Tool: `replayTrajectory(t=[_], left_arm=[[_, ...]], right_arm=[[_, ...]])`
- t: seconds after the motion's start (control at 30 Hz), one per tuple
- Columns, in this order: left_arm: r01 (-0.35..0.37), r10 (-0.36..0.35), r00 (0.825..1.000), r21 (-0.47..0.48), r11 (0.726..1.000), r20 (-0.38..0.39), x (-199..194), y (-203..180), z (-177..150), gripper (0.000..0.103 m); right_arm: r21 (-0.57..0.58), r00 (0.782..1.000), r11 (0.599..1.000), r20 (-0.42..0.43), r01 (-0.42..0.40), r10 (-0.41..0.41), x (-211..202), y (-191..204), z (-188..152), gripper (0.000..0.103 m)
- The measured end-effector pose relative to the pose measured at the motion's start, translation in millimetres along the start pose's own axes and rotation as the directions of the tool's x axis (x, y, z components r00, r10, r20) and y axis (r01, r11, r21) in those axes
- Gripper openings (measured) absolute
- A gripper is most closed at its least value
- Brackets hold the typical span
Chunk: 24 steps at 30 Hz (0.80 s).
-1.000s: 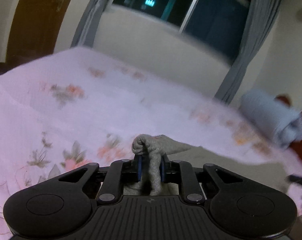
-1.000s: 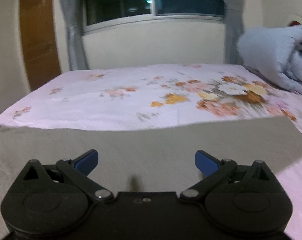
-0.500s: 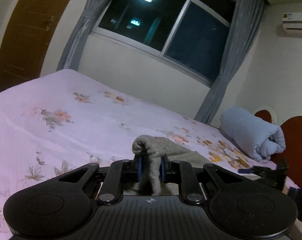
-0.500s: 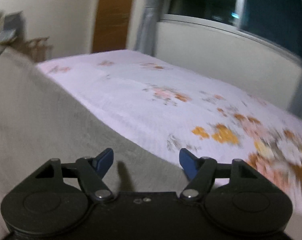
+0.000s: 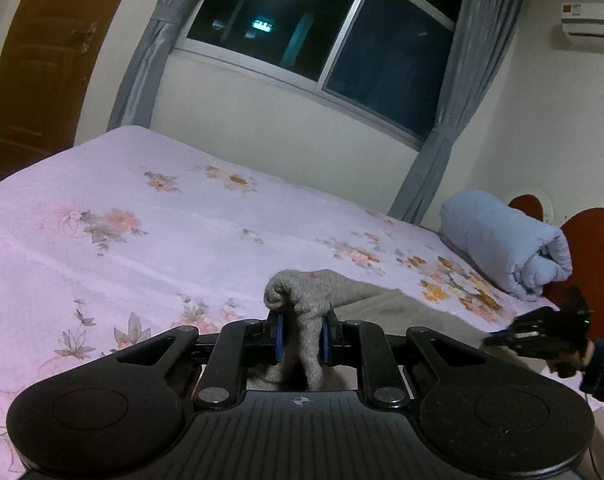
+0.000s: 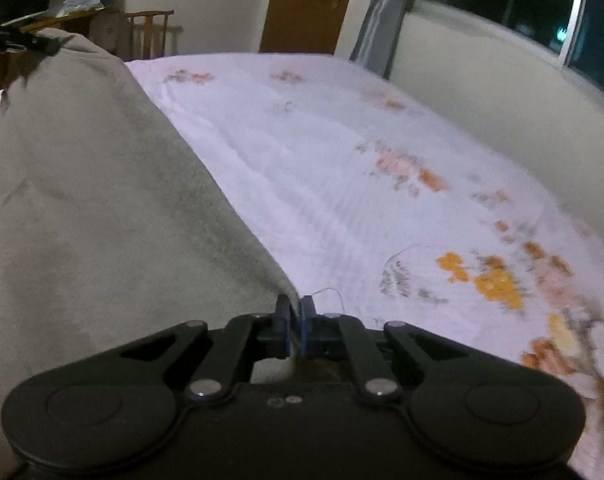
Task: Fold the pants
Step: 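Grasp the pant leg hem with the right tool while the left tool holds the waistband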
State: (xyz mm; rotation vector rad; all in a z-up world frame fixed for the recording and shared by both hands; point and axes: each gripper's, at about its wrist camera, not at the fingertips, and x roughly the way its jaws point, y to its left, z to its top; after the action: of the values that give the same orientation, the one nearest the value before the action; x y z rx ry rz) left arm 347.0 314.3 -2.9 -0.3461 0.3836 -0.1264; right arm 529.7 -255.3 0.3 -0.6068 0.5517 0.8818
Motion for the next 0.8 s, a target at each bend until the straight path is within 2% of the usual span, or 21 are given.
replayTrajectory(t=[0.13,0.23,0.3,0.37,0.4,0.43,0.47,0.5,0.53,0.63,0.73,0.8], left_arm=[[0.040,-0.040,0.999,0.040,0.998,0.008,-17.9,-3.4,1.7,0.017],[0.118,-0.119,0.993,0.046,0.992,0.021,-41.2,-3.4,-0.8,0.017],[0.168,-0.168,0.986,0.036,0.985,0.018,-65.0,-3.7,-12.4,0.017],[0.193,-0.192,0.981,0.025,0.981,-0.024,-89.2,-3.4,-34.1,0.018],[0.177,-0.177,0.984,0.011,0.984,-0.037,-101.1,-0.6,-47.5,0.019],[0.142,-0.144,0.989,-0.050,0.989,-0.041,-115.3,4.7,-66.1,0.025],[0.118,-0.126,0.990,-0.120,0.986,-0.057,-127.0,10.0,-84.4,0.037],[0.054,-0.072,0.994,-0.197,0.979,-0.088,-139.9,12.7,-104.8,0.043],[-0.022,-0.010,0.992,-0.257,0.966,-0.123,-152.9,9.0,-122.9,0.045],[-0.126,0.076,0.981,-0.290,0.949,-0.178,-182.9,-20.0,-161.3,0.045],[-0.139,0.083,0.983,-0.378,0.915,-0.161,-200.0,-38.3,-180.4,0.045],[-0.157,0.103,0.983,-0.404,0.901,-0.151,-200.2,-44.1,-179.5,0.045]], right_arm=[[-0.024,0.998,0.998,0.023,0.059,-0.058,-60.6,27.5,-2.6,0.000],[-0.031,0.995,0.996,0.041,0.089,-0.088,-117.5,57.9,-4.7,0.000],[-0.038,0.995,0.995,0.032,0.095,-0.094,-145.8,80.4,-8.1,0.000],[-0.054,0.995,0.994,0.010,0.096,-0.095,-174.4,113.8,-18.7,0.000],[-0.039,0.995,0.995,-0.002,0.096,-0.096,-184.9,130.7,-26.7,0.000],[-0.030,0.996,0.996,-0.016,0.087,-0.087,-192.5,150.8,-38.2,0.000],[-0.032,0.996,0.996,-0.023,0.082,-0.083,-197.8,173.6,-53.3,0.000],[-0.021,0.997,0.997,-0.034,0.075,-0.075,-198.5,188.5,-65.3,0.000],[0.000,0.996,0.998,-0.066,0.062,-0.062,-193.2,206.7,-82.1,0.000],[0.030,0.987,0.995,-0.131,0.092,-0.087,-168.5,237.4,-118.5,0.000],[0.179,0.991,0.977,-0.074,0.120,-0.108,-165.1,228.1,-124.7,0.000],[0.216,0.992,0.969,-0.059,0.121,-0.111,-164.9,222.6,-121.7,0.000]])
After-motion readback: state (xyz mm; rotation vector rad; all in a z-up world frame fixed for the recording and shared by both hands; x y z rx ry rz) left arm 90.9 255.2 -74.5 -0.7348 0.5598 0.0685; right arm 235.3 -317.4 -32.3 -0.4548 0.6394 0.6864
